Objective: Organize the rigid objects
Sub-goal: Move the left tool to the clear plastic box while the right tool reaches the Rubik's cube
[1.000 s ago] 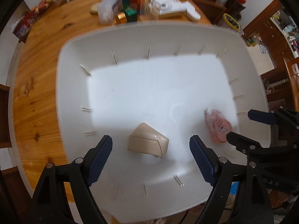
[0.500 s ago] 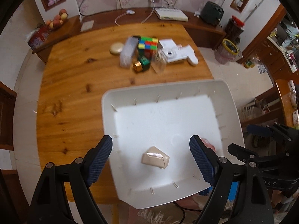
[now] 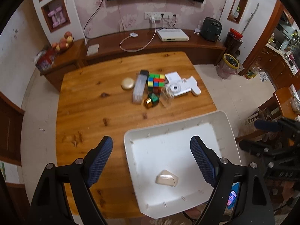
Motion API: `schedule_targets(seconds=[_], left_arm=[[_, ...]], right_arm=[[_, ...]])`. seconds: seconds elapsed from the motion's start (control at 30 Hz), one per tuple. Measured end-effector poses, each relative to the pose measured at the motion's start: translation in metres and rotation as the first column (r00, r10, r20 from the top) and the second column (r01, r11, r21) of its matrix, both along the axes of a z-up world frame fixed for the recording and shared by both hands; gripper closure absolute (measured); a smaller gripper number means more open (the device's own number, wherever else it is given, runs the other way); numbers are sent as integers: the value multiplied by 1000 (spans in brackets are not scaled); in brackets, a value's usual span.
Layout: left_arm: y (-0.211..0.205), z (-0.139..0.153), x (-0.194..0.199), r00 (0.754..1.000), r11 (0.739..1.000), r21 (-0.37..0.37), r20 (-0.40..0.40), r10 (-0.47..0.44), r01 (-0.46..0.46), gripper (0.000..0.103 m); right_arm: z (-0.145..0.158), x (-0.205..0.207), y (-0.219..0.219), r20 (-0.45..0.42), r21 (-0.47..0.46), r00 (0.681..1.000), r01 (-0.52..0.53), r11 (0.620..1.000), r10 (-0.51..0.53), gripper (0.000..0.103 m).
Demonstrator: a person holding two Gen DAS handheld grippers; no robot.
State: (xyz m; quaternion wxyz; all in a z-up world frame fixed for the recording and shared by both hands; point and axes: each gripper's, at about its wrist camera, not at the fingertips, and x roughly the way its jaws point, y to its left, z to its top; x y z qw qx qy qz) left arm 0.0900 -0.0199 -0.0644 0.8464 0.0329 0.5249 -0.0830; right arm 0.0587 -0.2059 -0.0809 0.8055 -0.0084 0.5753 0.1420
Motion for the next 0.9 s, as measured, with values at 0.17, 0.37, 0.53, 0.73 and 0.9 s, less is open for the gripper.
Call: schedule_targets(seconds=[0.17, 0.37, 0.53, 0.73, 0.9], left_arm=[[-2, 15, 16, 999, 1000, 9, 47, -25, 25, 16], [-1, 24, 44, 995, 999, 27, 83, -48, 46, 16], [7, 20, 71, 995, 999, 22, 89, -48, 47, 16], [15, -6, 110, 998, 999, 10, 53, -43, 42, 16], [21, -51, 145, 999, 999, 13, 8, -31, 31, 16]], right_arm=[[31, 24, 5, 53, 12, 999, 11, 1000, -11, 32], [64, 58, 14, 124, -7, 992, 36, 999, -35, 32], [82, 94, 17, 159, 7, 984, 86, 996, -86, 32], [79, 146, 20, 152, 34, 976, 151, 988, -154, 27], [39, 191, 25, 80, 34, 976, 201, 979, -203, 25]])
